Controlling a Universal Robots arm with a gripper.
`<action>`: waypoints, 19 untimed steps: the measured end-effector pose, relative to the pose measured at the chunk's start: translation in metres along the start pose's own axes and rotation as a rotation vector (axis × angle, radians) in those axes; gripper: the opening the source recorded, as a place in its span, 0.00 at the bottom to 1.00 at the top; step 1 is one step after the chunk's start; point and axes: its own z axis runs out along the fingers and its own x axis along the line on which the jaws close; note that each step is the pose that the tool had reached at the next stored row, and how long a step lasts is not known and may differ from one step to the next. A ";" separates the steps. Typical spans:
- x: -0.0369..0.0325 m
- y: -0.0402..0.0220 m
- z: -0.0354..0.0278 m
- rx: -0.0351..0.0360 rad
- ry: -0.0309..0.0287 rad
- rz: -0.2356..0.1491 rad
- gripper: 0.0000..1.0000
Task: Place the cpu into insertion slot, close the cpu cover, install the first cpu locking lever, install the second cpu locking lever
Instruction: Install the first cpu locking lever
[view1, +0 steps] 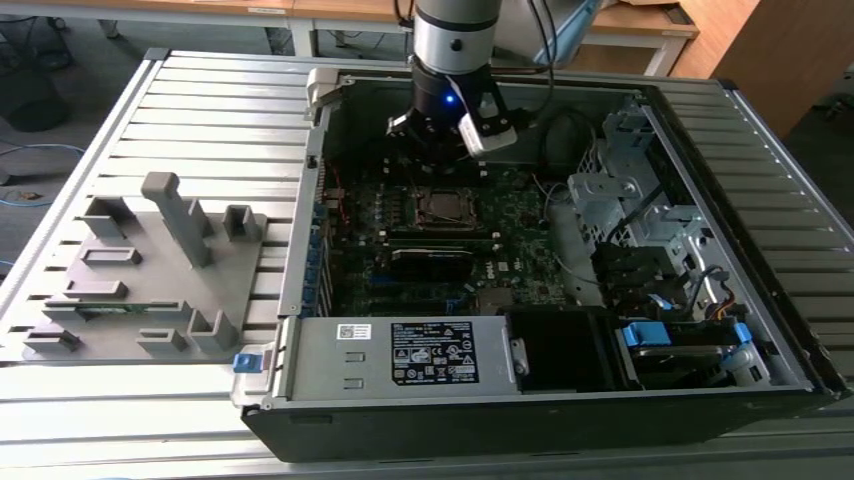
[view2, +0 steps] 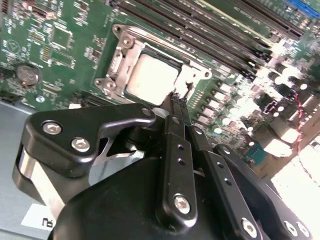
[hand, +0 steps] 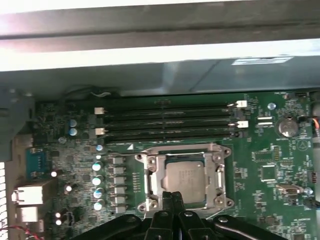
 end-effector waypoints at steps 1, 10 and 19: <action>0.0022 -0.0001 0.0002 -0.0001 -0.0009 0.000 0.11; 0.0110 -0.0006 -0.0090 -0.0001 -0.0078 0.000 0.11; 0.0147 -0.0009 -0.0104 -0.0001 -0.0078 0.000 0.11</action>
